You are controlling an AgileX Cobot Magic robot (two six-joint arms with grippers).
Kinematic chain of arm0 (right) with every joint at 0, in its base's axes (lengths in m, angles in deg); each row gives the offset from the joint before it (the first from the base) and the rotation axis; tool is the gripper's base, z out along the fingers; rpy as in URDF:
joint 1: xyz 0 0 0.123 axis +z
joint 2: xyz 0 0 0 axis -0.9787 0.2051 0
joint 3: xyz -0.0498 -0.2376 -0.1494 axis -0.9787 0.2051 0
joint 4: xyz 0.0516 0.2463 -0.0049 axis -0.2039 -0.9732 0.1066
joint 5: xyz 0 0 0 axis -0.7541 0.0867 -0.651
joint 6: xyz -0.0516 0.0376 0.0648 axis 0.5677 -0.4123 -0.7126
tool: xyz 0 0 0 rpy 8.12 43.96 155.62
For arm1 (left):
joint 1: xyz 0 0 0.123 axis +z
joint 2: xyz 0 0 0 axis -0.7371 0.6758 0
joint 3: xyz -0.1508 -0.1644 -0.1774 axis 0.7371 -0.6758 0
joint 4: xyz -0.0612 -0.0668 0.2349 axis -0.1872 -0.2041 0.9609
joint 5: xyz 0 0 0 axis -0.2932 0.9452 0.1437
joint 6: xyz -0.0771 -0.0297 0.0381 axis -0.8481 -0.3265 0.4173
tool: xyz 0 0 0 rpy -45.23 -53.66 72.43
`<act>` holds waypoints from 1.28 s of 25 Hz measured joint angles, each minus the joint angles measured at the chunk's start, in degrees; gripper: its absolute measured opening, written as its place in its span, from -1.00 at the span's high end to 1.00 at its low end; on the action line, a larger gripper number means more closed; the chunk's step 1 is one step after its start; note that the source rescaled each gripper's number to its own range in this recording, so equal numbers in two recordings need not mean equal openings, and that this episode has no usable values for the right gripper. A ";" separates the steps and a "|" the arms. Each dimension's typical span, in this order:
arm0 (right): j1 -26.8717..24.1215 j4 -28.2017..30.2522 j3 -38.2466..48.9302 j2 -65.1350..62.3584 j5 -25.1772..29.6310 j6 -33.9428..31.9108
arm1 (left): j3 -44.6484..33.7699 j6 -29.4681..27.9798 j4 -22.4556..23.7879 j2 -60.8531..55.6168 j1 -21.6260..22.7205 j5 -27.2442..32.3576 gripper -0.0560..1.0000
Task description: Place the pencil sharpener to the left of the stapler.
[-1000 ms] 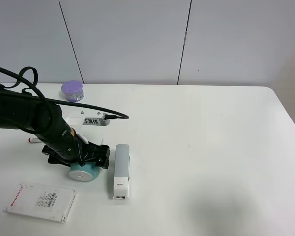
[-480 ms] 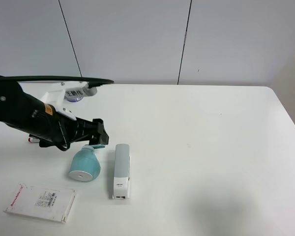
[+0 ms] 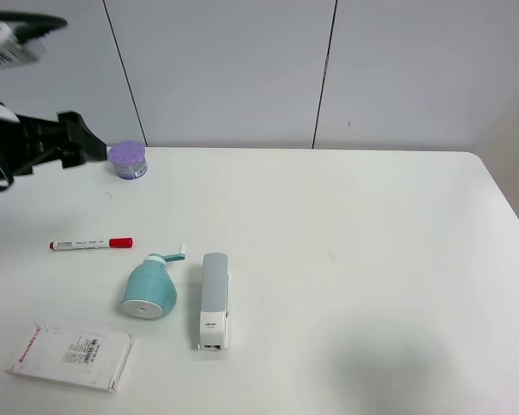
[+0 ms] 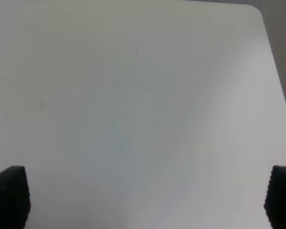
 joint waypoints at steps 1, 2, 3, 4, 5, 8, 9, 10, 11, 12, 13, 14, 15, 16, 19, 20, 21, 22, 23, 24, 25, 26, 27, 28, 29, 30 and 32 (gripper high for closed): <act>0.00 0.00 0.00 0.00 0.00 0.00 | 2.64 0.88 0.70 -0.16 1.52 1.81 -0.98; 0.00 0.00 0.00 0.00 0.00 0.00 | 5.00 2.04 1.41 -0.32 2.56 3.74 -0.98; 0.00 0.00 0.00 0.00 0.00 0.00 | 7.93 3.36 2.11 -0.38 3.57 6.63 -0.98; 0.00 0.00 0.00 0.00 0.00 0.00 | 10.97 4.59 2.66 -0.48 4.39 9.96 -0.98; 0.00 0.00 0.00 0.00 0.00 0.00 | 13.45 6.18 3.15 -0.48 5.19 13.47 -0.98; 0.00 0.00 0.00 0.00 0.00 0.00 | 20.94 11.71 5.45 -0.91 7.66 22.32 -0.98; 0.00 0.00 0.00 0.00 0.00 0.00 | 22.12 13.38 6.16 -1.57 8.48 24.19 -0.98; 0.00 0.00 0.00 0.00 0.00 0.00 | 22.88 14.95 6.80 -2.76 9.50 25.18 -0.98; 0.00 0.00 0.00 0.00 0.00 0.00 | 23.14 15.96 7.18 -4.03 10.43 25.98 -0.98; 0.00 0.00 0.00 0.00 0.00 0.00 | 23.13 16.61 7.32 -5.82 11.19 26.83 -0.98; 0.00 0.00 0.00 0.00 0.00 0.00 | 23.13 17.03 7.37 -7.86 11.66 27.40 -0.98; 0.00 0.00 0.00 0.00 0.00 0.00 | 23.13 17.23 7.42 -9.69 11.97 27.88 -0.98; 0.00 0.00 0.00 0.00 0.00 0.00 | 23.13 17.35 7.42 -11.99 12.14 28.43 -0.98; 0.00 0.00 0.00 0.00 0.00 0.00 | 23.13 17.34 7.42 -14.43 12.14 28.66 -0.98; 0.00 0.00 0.00 0.00 0.00 0.00 | 21.88 17.36 7.29 -21.66 12.14 28.52 -0.98; 0.00 0.00 0.00 0.00 0.00 0.00 | 21.01 17.41 7.29 -24.43 12.14 28.52 -0.98; 0.00 0.00 0.00 0.00 0.00 0.00 | 19.58 17.41 7.29 -27.20 12.14 28.52 -0.98; 0.00 0.00 0.00 0.00 0.00 0.00 | 17.81 17.41 7.29 -29.45 12.14 28.56 -0.98; 0.00 0.00 0.00 0.00 0.00 0.00 | 16.07 17.41 7.29 -32.13 12.14 28.46 -0.98; 0.00 0.00 0.00 0.00 0.00 0.00 | 13.66 17.41 7.29 -34.82 12.14 28.31 -0.98; 0.00 0.00 0.00 0.00 0.00 0.00 | 10.90 17.41 7.29 -37.12 12.14 27.95 -0.98; 0.00 0.00 0.00 0.00 0.00 0.00 | 7.94 17.41 7.02 -39.99 12.14 27.43 -0.98; 0.00 0.00 0.00 0.00 0.00 0.00 | 5.33 17.46 6.68 -42.89 12.14 26.62 -0.98; 0.00 0.00 0.00 0.00 0.00 0.00 | 2.09 17.52 5.94 -45.92 12.14 25.93 -0.98; 0.00 0.00 0.00 0.00 0.00 0.00 | -1.21 17.52 5.05 -48.52 12.14 24.95 -0.98; 0.00 0.00 0.00 0.00 0.00 0.00 | -3.89 17.52 4.24 -51.64 12.14 23.98 -0.98; 0.00 0.00 0.00 0.00 0.00 0.00 | -9.89 17.52 2.51 -57.24 12.14 22.04 -0.98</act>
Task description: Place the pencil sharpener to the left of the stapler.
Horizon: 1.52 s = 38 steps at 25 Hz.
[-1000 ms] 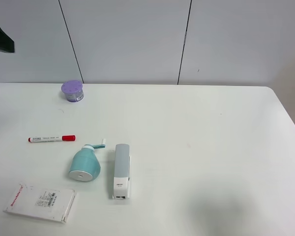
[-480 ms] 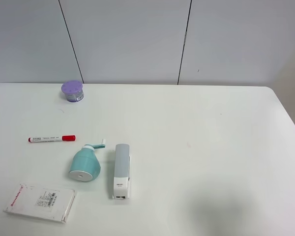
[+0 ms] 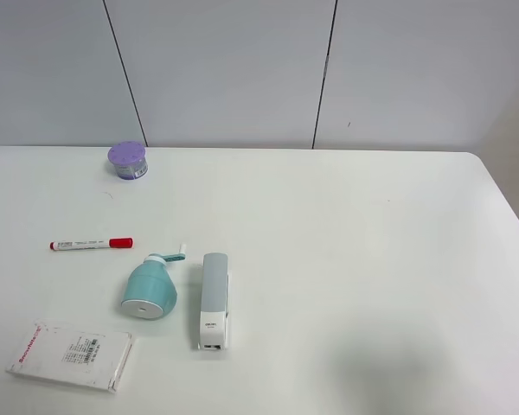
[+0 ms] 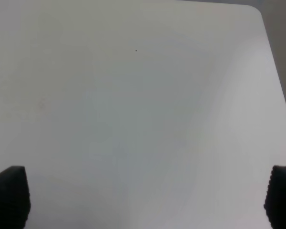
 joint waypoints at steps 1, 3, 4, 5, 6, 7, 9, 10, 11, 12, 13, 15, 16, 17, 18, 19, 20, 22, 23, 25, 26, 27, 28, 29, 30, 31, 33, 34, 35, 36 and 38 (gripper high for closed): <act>0.00 0.00 0.00 0.00 0.00 0.00 | -2.66 0.00 -0.46 -2.85 0.00 -0.69 -0.98; 0.00 0.00 0.00 0.00 0.00 0.00 | -6.61 0.00 -0.70 -6.88 0.00 -0.93 -0.98; 0.00 0.00 0.00 0.00 0.00 0.00 | -7.92 0.00 -1.03 -7.41 0.00 0.00 -0.98; 0.00 0.00 0.00 0.00 0.00 0.00 | -9.00 -0.13 -1.33 -7.42 0.00 1.05 -0.98; 0.00 0.00 0.00 0.00 0.00 0.00 | -9.72 -0.12 -1.82 -7.42 0.00 1.83 -0.98; 0.00 0.00 0.00 0.00 0.00 0.00 | -10.23 -0.12 -2.22 -7.35 0.00 2.60 -0.98; 0.00 0.00 0.00 0.00 0.00 0.00 | -10.53 -0.14 -2.63 -7.47 0.00 3.42 -0.98; 0.00 0.00 0.00 0.00 0.00 0.00 | -10.53 -0.14 -2.66 -7.54 0.00 3.55 -0.98; 0.00 0.00 0.00 0.00 0.00 0.00 | -10.59 -0.14 -2.71 -7.66 0.00 3.88 -0.98; 0.00 0.00 0.00 0.00 0.00 0.00 | -10.95 -0.14 -2.71 -7.74 0.00 4.34 -0.98; 0.00 0.00 0.00 0.00 0.00 0.00 | -11.44 -0.19 -2.71 -7.82 0.00 4.82 -0.98; 0.00 0.00 0.00 0.00 0.00 0.00 | -12.05 -0.86 -2.41 -7.82 0.00 5.66 -0.98; 0.00 0.00 0.00 0.00 0.00 0.00 | -12.05 -1.29 -2.27 -7.82 0.00 5.89 -0.98; 0.00 0.00 0.00 0.00 0.00 0.00 | -12.05 -1.53 -2.11 -7.82 0.00 5.93 -0.98; 0.00 0.00 0.00 0.00 0.00 0.00 | -12.05 -1.68 -1.99 -7.82 0.00 5.93 -0.98; 0.00 0.00 0.00 0.00 0.00 0.00 | -12.05 -1.89 -1.87 -7.82 0.00 5.93 -0.98; 0.00 0.00 0.00 0.00 0.00 0.00 | -12.05 -1.89 -1.86 -7.82 0.00 5.93 -0.98; 0.00 0.00 0.00 0.00 0.00 0.00 | -12.05 -1.95 -1.75 -7.82 0.00 5.93 -0.98; 0.00 0.00 0.00 0.00 0.00 0.00 | -12.05 -1.95 -1.68 -7.82 0.00 5.93 -0.98; 0.00 0.00 0.00 0.00 0.00 0.00 | -12.05 -1.95 -1.69 -7.82 0.00 5.93 -0.98; 0.00 0.00 0.00 0.00 0.00 0.00 | -12.05 -1.95 -1.69 -7.82 0.00 5.93 -0.98; 0.00 0.00 0.00 0.00 0.00 0.00 | -12.05 -1.95 -1.69 -7.82 0.00 5.93 -0.98; 0.00 0.00 0.00 0.00 0.00 0.00 | -12.05 -1.95 -1.69 -7.82 0.00 5.93 -0.98; 0.00 0.00 0.00 0.00 0.00 0.00 | -12.05 -1.95 -1.69 -7.82 0.00 5.93 -0.98; 0.00 0.00 0.00 0.00 0.00 0.00 | -12.05 -1.95 -1.69 -7.82 0.00 5.93 -0.98; 0.00 0.00 0.00 0.00 0.00 0.00 | -12.05 -1.95 -1.69 -7.82 0.00 5.93 -0.98; 0.00 0.00 0.00 0.00 0.00 0.00 | -12.05 -1.95 -1.69 -7.82 0.00 5.93 -0.98; 0.00 0.00 0.00 0.00 0.00 0.00 | -12.05 -1.95 -1.69 -7.82 0.00 5.93 -0.98; 0.00 0.00 0.00 0.00 0.00 0.00 | -12.05 -1.95 -1.69 -7.82 0.00 5.93 -0.98; 0.00 0.00 0.00 0.00 0.00 0.00 | -12.05 -2.01 -1.69 -7.82 0.00 5.93 -0.98; 0.00 0.00 0.00 0.00 0.00 0.00 | -12.05 -2.11 -1.69 -7.82 0.00 5.93 -0.98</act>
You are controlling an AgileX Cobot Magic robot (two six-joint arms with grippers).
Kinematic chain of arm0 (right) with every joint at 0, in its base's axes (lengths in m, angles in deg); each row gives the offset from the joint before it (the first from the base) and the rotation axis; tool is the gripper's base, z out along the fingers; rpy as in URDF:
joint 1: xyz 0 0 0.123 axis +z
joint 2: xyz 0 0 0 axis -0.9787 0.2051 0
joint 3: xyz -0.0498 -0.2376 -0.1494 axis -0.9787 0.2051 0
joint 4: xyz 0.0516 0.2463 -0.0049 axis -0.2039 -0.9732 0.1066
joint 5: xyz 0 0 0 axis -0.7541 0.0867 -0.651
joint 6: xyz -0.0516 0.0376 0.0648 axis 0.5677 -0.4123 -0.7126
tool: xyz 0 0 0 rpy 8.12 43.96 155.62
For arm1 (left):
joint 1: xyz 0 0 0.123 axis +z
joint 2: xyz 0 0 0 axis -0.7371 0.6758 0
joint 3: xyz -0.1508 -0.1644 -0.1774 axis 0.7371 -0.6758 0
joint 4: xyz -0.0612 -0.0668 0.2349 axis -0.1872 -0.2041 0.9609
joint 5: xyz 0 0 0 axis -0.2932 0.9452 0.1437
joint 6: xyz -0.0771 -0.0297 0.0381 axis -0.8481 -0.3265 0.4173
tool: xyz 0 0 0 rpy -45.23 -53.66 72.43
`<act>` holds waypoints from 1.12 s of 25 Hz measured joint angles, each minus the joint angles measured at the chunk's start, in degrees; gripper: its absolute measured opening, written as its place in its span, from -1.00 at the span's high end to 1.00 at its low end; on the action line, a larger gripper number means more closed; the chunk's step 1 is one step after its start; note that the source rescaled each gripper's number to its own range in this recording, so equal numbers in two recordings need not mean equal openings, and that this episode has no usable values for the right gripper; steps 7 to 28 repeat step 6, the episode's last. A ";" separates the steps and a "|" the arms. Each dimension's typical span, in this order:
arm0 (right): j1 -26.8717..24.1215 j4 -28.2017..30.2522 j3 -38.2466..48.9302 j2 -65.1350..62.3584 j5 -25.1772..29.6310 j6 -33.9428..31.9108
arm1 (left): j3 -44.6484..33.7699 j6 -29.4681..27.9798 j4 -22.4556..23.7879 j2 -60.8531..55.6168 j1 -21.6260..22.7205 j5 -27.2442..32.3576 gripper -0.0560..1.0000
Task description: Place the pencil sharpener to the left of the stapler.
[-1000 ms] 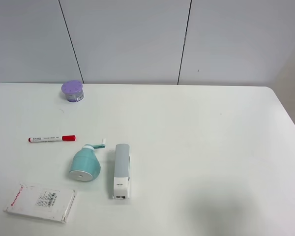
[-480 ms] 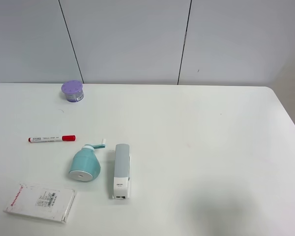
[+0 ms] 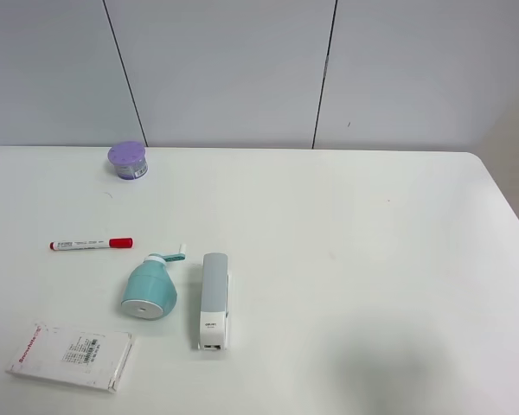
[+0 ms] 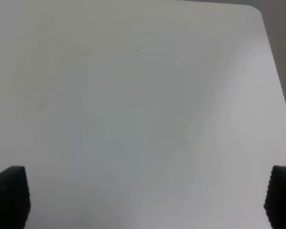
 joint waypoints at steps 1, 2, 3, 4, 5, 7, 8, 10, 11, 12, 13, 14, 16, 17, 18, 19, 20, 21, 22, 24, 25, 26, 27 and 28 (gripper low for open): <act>0.00 0.00 0.00 0.00 0.00 0.00 | 0.00 0.00 0.00 0.00 0.00 0.00 -0.98; 0.00 0.00 0.00 0.00 0.00 0.00 | 0.00 0.00 0.00 0.00 0.00 0.00 -0.98; 0.00 0.00 0.00 0.00 0.00 0.00 | 0.00 0.00 0.00 0.00 0.00 0.00 -0.98; 0.00 0.00 0.00 0.00 0.00 0.00 | 0.00 0.00 0.00 0.00 0.00 0.00 -0.98; 0.00 0.00 0.00 0.00 0.00 0.00 | 0.00 0.00 0.00 0.00 0.00 0.00 -0.98; 0.00 0.00 0.00 0.00 0.00 0.00 | 0.00 0.00 0.00 0.00 0.00 0.00 -0.98; 0.00 0.00 0.00 0.00 0.00 0.00 | 0.00 0.00 0.00 0.00 0.00 0.00 -0.98; 0.00 0.00 0.00 0.00 0.00 0.00 | 0.00 0.00 0.00 0.00 0.00 0.00 -0.98; 0.00 0.00 0.00 0.00 0.00 0.00 | 0.00 0.00 0.00 0.00 0.00 0.00 -0.98; 0.00 0.00 0.00 0.00 0.00 0.00 | 0.00 0.00 0.00 0.00 0.00 0.00 -0.98; 0.00 0.00 0.00 0.00 0.00 0.00 | 0.00 0.00 0.00 0.00 0.00 0.00 -0.98; 0.00 0.00 0.00 0.00 0.00 0.00 | 0.00 0.00 0.00 0.00 0.00 0.00 -0.98; 0.00 0.00 0.00 0.00 0.00 0.00 | 0.00 0.00 0.00 0.00 0.00 0.00 -0.98; 0.00 0.00 0.00 0.00 0.00 0.00 | 0.00 0.00 0.00 0.00 0.00 0.00 -0.98; 0.00 0.00 0.00 0.00 0.00 0.00 | 0.00 0.00 0.00 0.00 0.00 0.00 -0.98; 0.00 0.00 0.00 0.00 0.00 0.00 | 0.00 0.00 0.00 0.00 0.00 0.00 -0.98; 0.00 0.00 0.00 0.00 0.00 0.00 | 0.00 0.00 0.00 0.00 0.00 0.00 -0.98; 0.00 0.00 0.00 0.00 0.00 0.00 | 0.00 0.00 0.00 0.00 0.00 0.00 -0.98; 0.00 0.00 0.00 0.00 0.00 0.00 | 0.00 0.00 0.00 0.00 0.00 0.00 -0.98; 0.00 0.00 0.00 0.00 0.00 0.00 | 0.00 0.00 0.00 0.00 0.00 0.00 -0.98; 0.00 0.00 0.00 0.00 0.00 0.00 | 0.00 0.00 0.00 0.00 0.00 0.00 -0.98; 0.00 0.00 0.00 0.00 0.00 0.00 | 0.00 0.00 0.00 0.00 0.00 0.00 -0.98; 0.00 0.00 0.00 0.00 0.00 0.00 | 0.00 0.00 0.00 0.00 0.00 0.00 -0.98; 0.00 0.00 0.00 0.00 0.00 0.00 | 0.00 0.00 0.00 0.00 0.00 0.00 -0.98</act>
